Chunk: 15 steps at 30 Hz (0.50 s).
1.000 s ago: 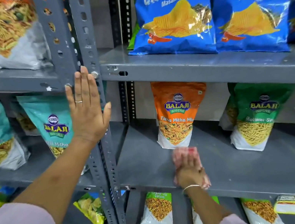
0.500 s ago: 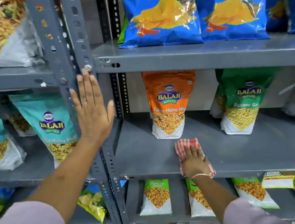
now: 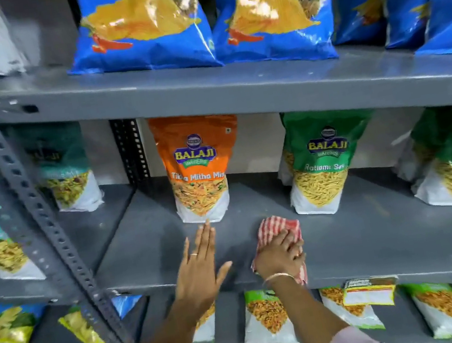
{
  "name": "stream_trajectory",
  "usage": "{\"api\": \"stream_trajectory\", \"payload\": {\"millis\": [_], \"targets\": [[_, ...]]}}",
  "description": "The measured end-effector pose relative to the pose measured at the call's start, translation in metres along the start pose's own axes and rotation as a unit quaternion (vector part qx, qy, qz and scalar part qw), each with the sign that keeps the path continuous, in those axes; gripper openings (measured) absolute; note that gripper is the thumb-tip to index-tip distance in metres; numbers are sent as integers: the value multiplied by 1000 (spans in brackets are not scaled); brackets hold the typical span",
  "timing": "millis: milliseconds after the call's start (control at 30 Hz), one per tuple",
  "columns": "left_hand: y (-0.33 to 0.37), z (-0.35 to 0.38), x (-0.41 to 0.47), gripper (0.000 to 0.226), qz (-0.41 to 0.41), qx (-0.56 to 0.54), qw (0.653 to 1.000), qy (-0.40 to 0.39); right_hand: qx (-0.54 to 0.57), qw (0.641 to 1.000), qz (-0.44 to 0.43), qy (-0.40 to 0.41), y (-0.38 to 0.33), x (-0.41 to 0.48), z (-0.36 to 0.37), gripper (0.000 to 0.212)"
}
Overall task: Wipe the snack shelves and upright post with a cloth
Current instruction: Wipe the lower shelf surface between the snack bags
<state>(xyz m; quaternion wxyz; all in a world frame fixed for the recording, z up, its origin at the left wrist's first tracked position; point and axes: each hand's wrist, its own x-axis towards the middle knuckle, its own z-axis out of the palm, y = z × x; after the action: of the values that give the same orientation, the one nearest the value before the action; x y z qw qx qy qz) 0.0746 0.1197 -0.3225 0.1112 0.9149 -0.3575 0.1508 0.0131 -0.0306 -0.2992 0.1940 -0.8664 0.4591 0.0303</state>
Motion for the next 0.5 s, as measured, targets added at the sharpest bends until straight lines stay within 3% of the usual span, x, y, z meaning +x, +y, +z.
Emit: {"api": "stream_trajectory", "payload": {"millis": [167,267,500], "targets": [[8,18,-5,84,-76,-33,995,-59,-7,1000,-23,3,-14,43,2,67],[10,19,-7,79,-98,-36,992,-72,-14,999,-43,4,-23,68,3,65],[10,27,-7,60,-99,-49,994,-15,-32,996,-80,22,-43,112,0,69]]}}
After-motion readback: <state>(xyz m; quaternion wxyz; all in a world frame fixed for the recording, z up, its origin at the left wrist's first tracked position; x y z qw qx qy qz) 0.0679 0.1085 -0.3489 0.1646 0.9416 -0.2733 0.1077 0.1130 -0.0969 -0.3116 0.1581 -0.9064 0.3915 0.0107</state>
